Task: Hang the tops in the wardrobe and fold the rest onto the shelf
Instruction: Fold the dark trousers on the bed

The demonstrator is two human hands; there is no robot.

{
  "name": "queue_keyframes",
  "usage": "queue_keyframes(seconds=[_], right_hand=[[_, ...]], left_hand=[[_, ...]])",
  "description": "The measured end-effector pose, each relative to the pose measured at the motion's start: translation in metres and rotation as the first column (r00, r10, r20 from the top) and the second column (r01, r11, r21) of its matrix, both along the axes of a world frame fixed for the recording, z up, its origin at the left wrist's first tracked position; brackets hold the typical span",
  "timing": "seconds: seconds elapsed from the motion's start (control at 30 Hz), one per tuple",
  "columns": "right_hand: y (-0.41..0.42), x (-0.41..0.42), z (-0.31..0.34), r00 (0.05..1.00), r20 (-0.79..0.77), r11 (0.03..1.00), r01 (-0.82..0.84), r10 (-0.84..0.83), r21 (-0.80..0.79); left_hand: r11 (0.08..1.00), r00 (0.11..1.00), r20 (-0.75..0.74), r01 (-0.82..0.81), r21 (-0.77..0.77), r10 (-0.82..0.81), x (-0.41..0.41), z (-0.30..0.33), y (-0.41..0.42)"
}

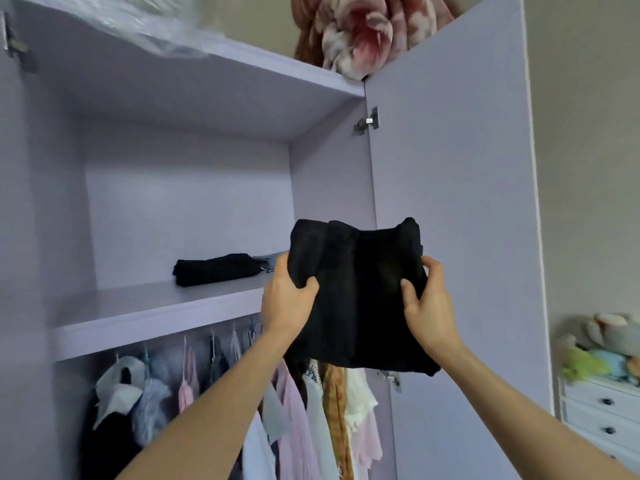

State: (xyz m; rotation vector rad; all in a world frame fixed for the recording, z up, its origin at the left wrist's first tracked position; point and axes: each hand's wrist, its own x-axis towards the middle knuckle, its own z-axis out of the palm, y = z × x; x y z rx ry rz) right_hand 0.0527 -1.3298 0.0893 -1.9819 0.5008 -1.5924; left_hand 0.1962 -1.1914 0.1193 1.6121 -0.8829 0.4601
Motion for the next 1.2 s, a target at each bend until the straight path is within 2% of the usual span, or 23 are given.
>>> queue_keyframes(seconds=[0.17,0.3,0.47,0.57,0.77,0.83,0.87,0.9,0.93,0.97,1.0,1.03,1.07,1.13,1.2], right_hand=[[-0.016,0.107,0.039,0.979,0.11,0.983,-0.161,0.17,-0.091],[-0.022,0.18,0.073,0.959,0.136,0.963,-0.228,0.247,-0.145],[-0.032,0.318,0.119,0.934,0.082,0.918,-0.322,0.348,-0.233],[-0.047,0.408,0.153,0.917,0.005,0.902,-0.391,0.399,-0.185],[-0.089,0.568,0.183,0.878,-0.197,0.898,-0.439,0.436,0.029],[-0.104,0.621,0.176,0.849,-0.296,0.898,-0.429,0.438,0.099],[-0.11,0.633,0.168,0.829,-0.38,0.909,-0.405,0.41,0.098],[-0.115,0.649,0.157,0.798,-0.479,0.922,-0.379,0.366,0.073],[-0.119,0.665,0.143,0.754,-0.578,0.932,-0.36,0.311,0.032],[-0.124,0.674,0.134,0.714,-0.657,0.939,-0.342,0.243,-0.025],[-0.127,0.682,0.129,0.684,-0.711,0.944,-0.319,0.164,-0.089],[-0.128,0.685,0.129,0.677,-0.734,0.944,-0.278,0.061,-0.179],[-0.126,0.687,0.13,0.685,-0.726,0.927,-0.238,-0.051,-0.29],[-0.12,0.684,0.132,0.738,-0.655,0.861,-0.219,-0.161,-0.458],[-0.108,0.677,0.123,0.713,-0.688,0.807,-0.322,-0.137,-0.495]], left_hand=[[0.985,0.985,0.084,-0.143,-0.099,0.151,0.087,0.039,0.001],[0.964,0.974,0.067,-0.2,-0.176,0.214,0.157,0.066,0.012],[0.927,0.964,-0.031,-0.263,-0.267,0.265,0.289,0.09,0.017],[0.913,0.955,-0.169,-0.285,-0.291,0.244,0.371,0.109,0.014],[0.94,0.868,-0.458,-0.298,-0.167,0.194,0.509,0.126,0.003],[0.957,0.822,-0.516,-0.291,-0.02,0.239,0.549,0.118,-0.002],[0.949,0.8,-0.513,-0.289,0.128,0.313,0.555,0.112,-0.004],[0.9,0.772,-0.473,-0.302,0.313,0.424,0.564,0.106,-0.007],[0.787,0.735,-0.377,-0.339,0.515,0.563,0.572,0.1,-0.01],[0.639,0.699,-0.227,-0.409,0.652,0.679,0.576,0.098,-0.013],[0.505,0.669,-0.066,-0.489,0.711,0.74,0.58,0.102,-0.016],[0.408,0.652,0.104,-0.582,0.704,0.751,0.581,0.109,-0.021],[0.363,0.65,0.253,-0.657,0.66,0.717,0.584,0.116,-0.027],[0.369,0.671,0.445,-0.717,0.591,0.593,0.586,0.123,-0.045],[0.32,0.733,0.492,-0.661,0.679,0.471,0.587,0.107,-0.06]])
